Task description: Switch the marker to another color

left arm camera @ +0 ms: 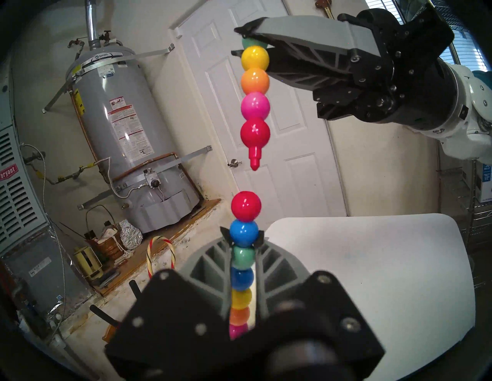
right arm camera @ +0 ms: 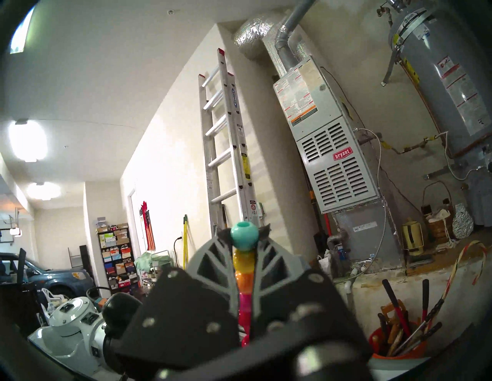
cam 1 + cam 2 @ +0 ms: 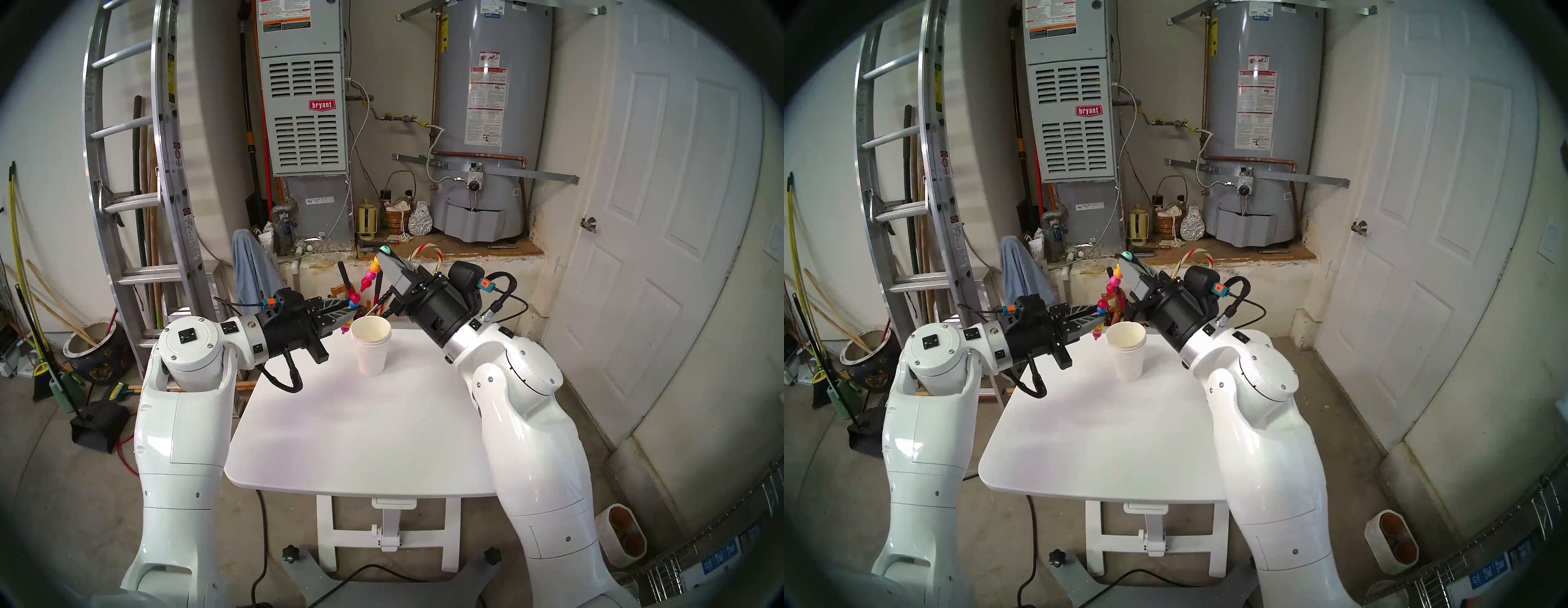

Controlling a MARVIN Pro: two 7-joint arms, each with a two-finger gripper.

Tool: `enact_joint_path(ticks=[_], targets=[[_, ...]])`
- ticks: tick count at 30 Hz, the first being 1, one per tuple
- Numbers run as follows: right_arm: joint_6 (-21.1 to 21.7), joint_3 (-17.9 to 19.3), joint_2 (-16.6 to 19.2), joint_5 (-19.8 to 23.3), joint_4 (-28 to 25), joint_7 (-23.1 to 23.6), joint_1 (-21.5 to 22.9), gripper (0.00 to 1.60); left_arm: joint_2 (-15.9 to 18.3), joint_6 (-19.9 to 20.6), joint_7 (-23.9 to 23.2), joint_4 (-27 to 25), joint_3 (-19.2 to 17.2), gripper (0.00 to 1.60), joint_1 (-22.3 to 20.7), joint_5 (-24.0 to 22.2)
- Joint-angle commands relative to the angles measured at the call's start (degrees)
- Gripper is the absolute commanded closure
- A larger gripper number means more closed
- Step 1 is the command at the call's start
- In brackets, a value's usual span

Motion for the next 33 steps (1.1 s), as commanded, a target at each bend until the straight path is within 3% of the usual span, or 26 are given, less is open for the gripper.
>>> enact_joint_path(ticks=[1,33], targets=[[-1.33,-0.51,-0.37,-0.24,-0.64,0.50,0.95,1.60,0.21,-0.03,-0.37,-0.46,0.19,1.60,-1.26,-0.32],[-2.13,-0.35,-0.43,-1.16,0.48,0.71,1.21,1.60,0.11,0.01,-0.67,0.01,0.46,1.60,-1.23,-0.60]])
